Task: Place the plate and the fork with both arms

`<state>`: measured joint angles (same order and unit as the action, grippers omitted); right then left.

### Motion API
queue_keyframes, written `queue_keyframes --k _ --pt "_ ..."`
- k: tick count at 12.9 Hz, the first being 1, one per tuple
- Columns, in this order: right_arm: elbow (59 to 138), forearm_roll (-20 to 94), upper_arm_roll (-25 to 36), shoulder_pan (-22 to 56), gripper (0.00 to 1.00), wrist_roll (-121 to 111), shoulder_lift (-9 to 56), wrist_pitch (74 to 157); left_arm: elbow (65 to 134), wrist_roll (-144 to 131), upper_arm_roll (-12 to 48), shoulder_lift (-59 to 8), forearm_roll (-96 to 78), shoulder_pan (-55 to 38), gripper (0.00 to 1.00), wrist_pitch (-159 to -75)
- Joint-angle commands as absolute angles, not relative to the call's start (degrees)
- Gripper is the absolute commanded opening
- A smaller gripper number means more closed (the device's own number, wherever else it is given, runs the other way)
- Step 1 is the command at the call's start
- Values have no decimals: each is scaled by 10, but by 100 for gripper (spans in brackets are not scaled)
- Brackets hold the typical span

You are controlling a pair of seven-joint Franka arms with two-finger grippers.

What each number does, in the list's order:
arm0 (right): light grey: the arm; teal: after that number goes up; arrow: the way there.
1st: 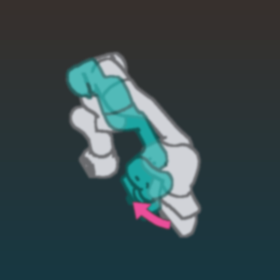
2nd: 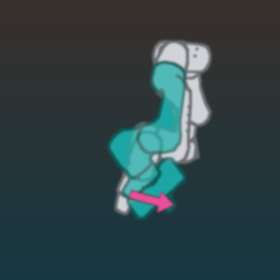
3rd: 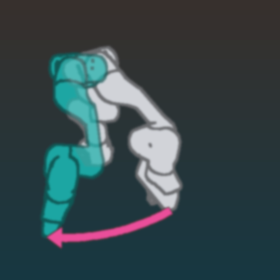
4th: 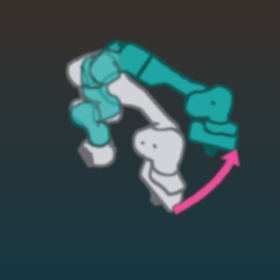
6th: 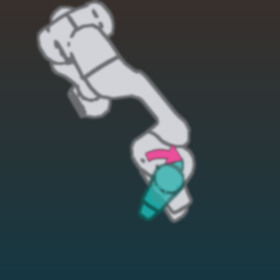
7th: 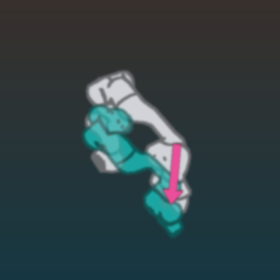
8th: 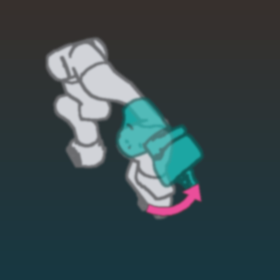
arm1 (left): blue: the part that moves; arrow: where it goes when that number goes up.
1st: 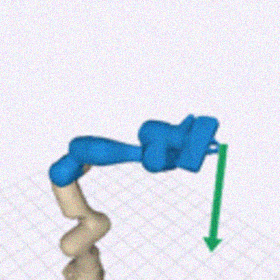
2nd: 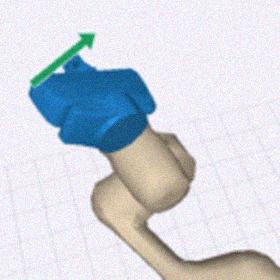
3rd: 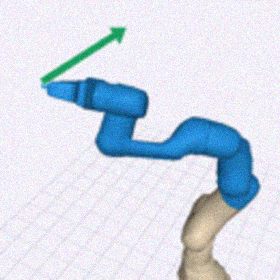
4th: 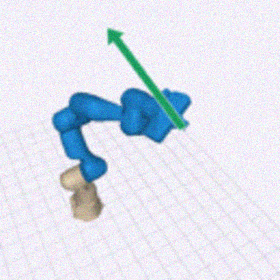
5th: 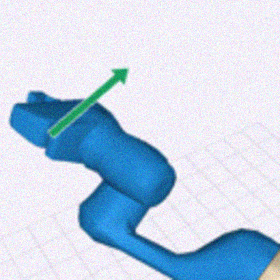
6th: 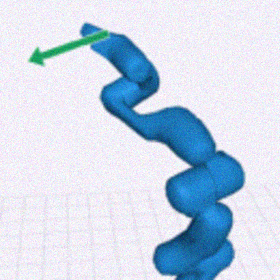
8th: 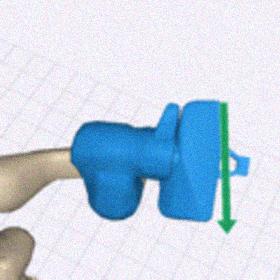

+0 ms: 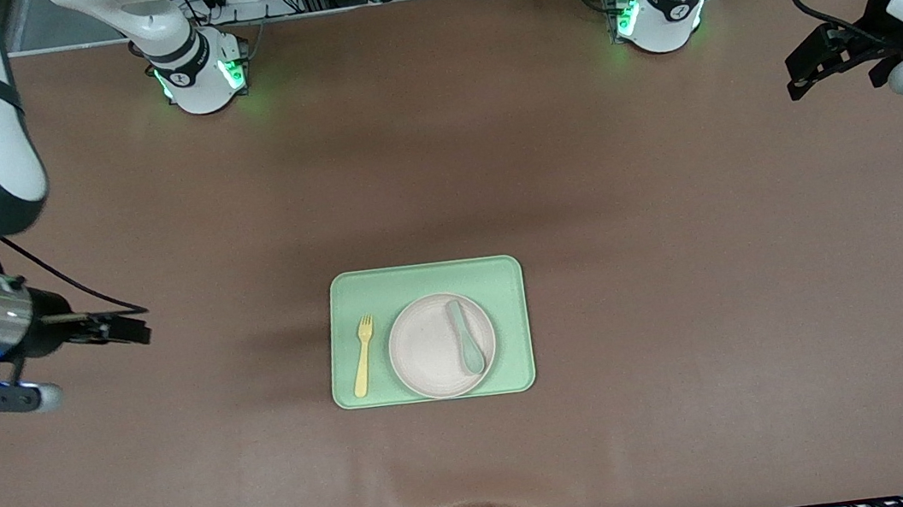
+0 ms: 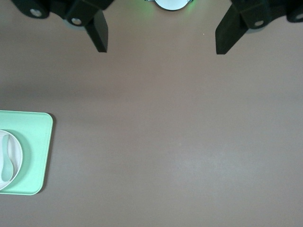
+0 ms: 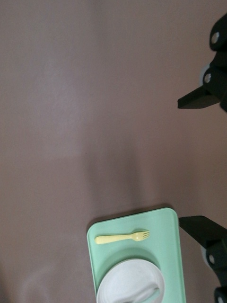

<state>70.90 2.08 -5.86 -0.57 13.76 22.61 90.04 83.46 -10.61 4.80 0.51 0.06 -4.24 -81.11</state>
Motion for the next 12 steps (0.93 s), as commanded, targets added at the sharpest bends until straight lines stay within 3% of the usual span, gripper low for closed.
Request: queue_keyframes --k 1,6,10,12 --pt "771 16 -69 -18 100 135 144 896 834 -98 51 10 9 -40 100 -812" --pt "896 61 -69 -42 100 133 -10 897 834 -98 51 11 9 -40 100 -812" --pt "960 60 -70 -40 100 128 -68 902 834 -98 51 10 9 -40 100 -812" --pt "960 59 -70 -41 100 127 -65 899 834 -98 52 11 9 -40 100 -812"
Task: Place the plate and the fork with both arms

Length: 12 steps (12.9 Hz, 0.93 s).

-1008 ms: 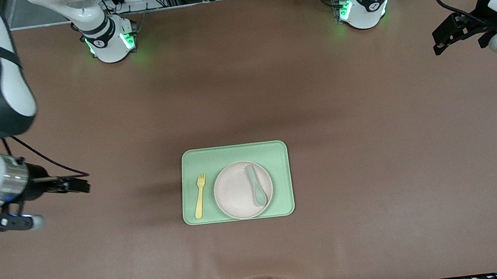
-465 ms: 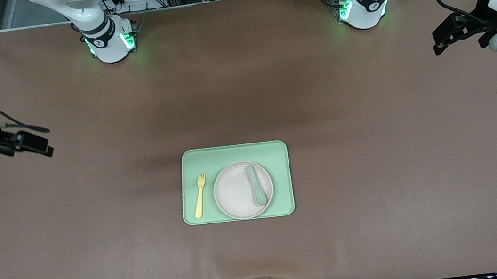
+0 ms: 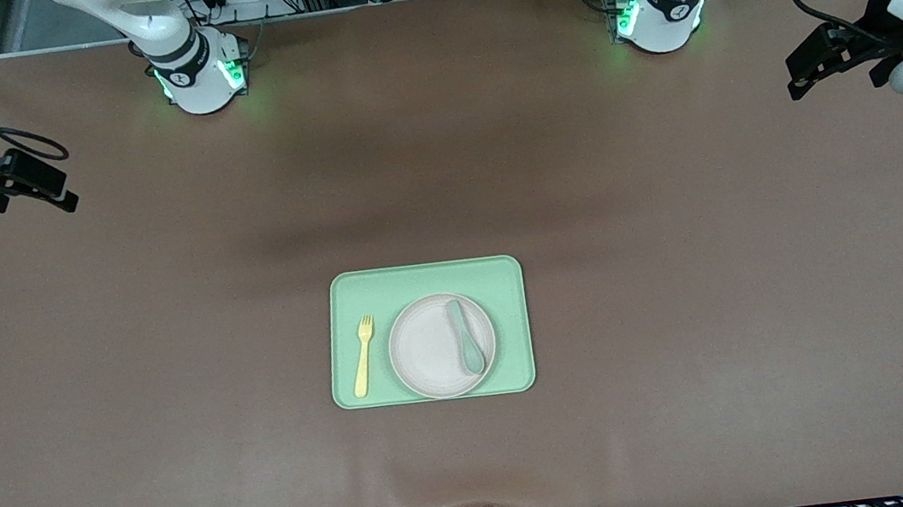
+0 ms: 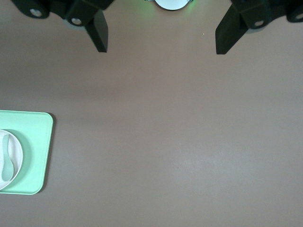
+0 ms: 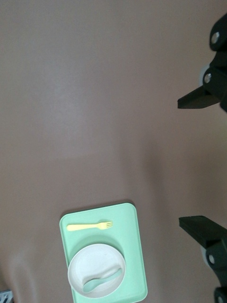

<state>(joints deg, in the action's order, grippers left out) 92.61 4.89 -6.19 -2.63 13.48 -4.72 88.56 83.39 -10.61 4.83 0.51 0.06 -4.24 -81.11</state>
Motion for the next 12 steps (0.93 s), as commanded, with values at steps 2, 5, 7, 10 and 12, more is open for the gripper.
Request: queue_keyframes --k 2,5,7,10,12 --pt "933 34 -71 -39 100 121 -49 899 834 -98 50 11 8 -40 100 -812" --pt "871 4 -72 -44 100 98 -5 894 834 -98 52 11 9 -41 100 -812" --pt "867 6 -71 -47 100 75 -4 894 834 -98 52 11 8 -41 100 -812" --pt "867 5 -69 -47 100 71 -3 895 834 -98 49 11 2 -40 100 -812" --pt "867 4 -69 -44 100 70 -3 894 834 -98 48 12 1 -40 100 -811"
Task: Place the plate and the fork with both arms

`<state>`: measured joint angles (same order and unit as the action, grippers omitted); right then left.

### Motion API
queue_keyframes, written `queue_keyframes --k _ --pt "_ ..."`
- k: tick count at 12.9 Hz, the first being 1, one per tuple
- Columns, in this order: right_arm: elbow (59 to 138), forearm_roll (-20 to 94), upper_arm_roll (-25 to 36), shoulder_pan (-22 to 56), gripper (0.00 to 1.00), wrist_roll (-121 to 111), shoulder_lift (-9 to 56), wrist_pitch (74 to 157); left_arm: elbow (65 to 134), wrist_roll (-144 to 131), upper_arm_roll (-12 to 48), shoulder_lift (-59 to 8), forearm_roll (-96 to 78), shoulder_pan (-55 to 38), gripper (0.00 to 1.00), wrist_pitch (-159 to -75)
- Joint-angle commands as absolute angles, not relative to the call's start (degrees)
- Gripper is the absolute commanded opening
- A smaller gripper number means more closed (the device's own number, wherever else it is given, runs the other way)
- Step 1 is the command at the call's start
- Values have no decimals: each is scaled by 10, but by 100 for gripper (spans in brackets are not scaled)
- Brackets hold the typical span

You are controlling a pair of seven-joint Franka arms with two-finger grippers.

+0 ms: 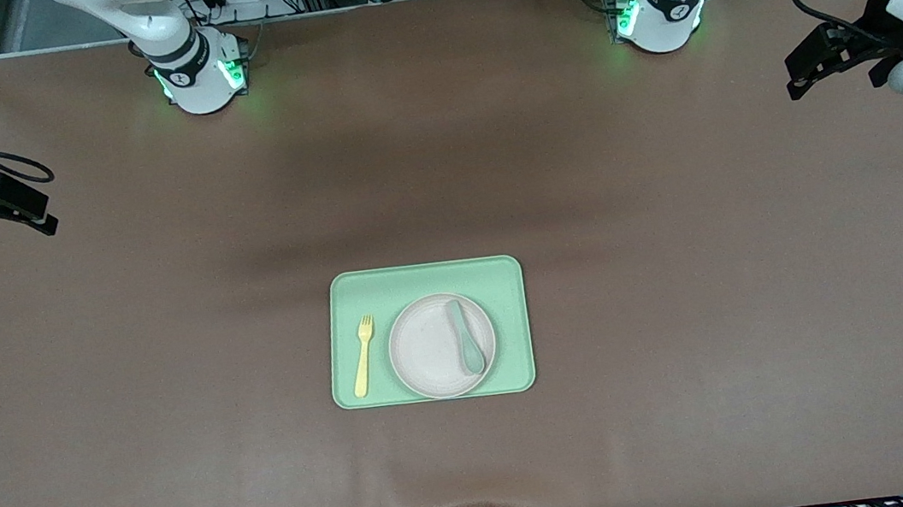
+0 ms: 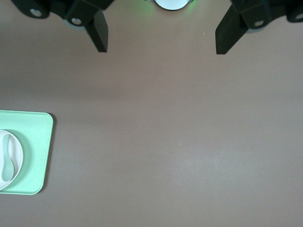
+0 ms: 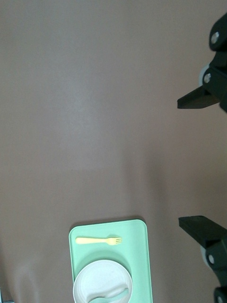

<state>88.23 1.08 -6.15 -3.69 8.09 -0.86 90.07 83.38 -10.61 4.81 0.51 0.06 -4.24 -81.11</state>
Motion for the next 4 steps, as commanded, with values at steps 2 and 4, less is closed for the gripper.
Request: queue_keyframes --k 2,4 --pt "867 4 -69 -43 100 70 -3 894 834 -98 48 12 0 -40 100 -811" --pt "867 3 -69 -42 100 36 -3 894 834 -98 48 12 0 -40 100 -811"
